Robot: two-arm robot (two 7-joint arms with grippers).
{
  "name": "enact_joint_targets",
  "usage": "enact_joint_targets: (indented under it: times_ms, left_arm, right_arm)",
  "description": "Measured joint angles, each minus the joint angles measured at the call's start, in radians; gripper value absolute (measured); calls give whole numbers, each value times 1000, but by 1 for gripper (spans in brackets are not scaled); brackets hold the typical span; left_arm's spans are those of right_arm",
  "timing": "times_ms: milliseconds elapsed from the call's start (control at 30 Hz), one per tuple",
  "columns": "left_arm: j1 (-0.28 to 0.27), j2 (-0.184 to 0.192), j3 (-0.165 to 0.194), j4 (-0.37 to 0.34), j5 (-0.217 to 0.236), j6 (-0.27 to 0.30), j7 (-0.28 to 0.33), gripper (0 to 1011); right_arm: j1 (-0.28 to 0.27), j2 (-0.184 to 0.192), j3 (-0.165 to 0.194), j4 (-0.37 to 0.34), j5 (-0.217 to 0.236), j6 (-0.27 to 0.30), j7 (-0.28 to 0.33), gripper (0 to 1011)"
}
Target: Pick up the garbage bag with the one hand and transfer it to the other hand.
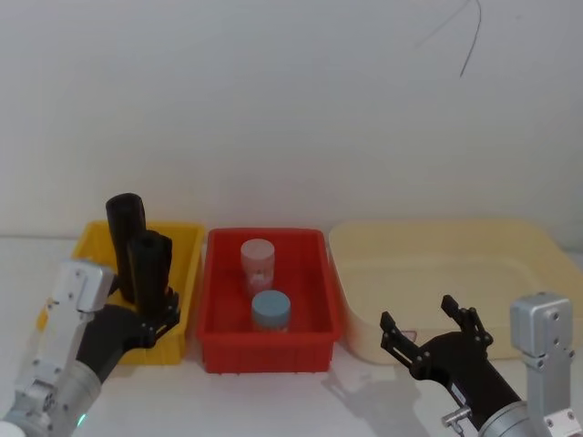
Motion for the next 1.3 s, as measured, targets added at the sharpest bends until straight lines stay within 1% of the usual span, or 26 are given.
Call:
enact_joint_targets:
  times_ms: [500, 600, 633, 667, 700, 833, 867, 900, 967, 1033, 1100, 1300]
  left_arm:
    - [-92, -59, 0, 137, -2, -55, -33, 1001]
    - [-114, -74, -1, 168, 0, -69, -39, 954]
    - [-116, -76, -1, 174, 0, -72, -40, 954]
    - [-124, -82, -2, 186, 0, -76, -42, 907]
    - [-124, -82, -2, 186, 0, -76, -42, 907]
    - [-142, -97, -8, 215, 0, -91, -46, 790]
    - [-145, -99, -9, 218, 0, -93, -46, 750]
    - [-147, -102, -10, 222, 0, -95, -47, 739]
    - [-153, -107, -13, 230, -1, -100, -47, 657]
    - [-155, -109, -16, 234, -1, -102, -47, 612]
    - [-157, -112, -20, 238, -1, -105, -47, 546]
    - [-159, -114, -31, 229, 0, -108, -46, 477]
  right_arm:
    - [0, 0, 0, 0, 0, 0, 0, 1000]
    - [0, 0, 0, 0, 0, 0, 0, 1000]
    - [0, 0, 0, 0, 0, 0, 0, 1000]
    - [0, 0, 0, 0, 0, 0, 0, 1000]
    - [0, 0, 0, 0, 0, 0, 0, 1000]
    - [0, 0, 0, 0, 0, 0, 0, 1000]
    - [0, 0, 0, 0, 0, 0, 0, 1000]
    - [0, 0, 0, 0, 0, 0, 0, 1000]
    - [0, 0, 0, 0, 0, 0, 0, 1000]
    - [0, 0, 0, 0, 0, 0, 0, 1000]
    - [0, 0, 0, 0, 0, 0, 0, 1000]
    - [0, 0, 0, 0, 0, 0, 0, 1000]
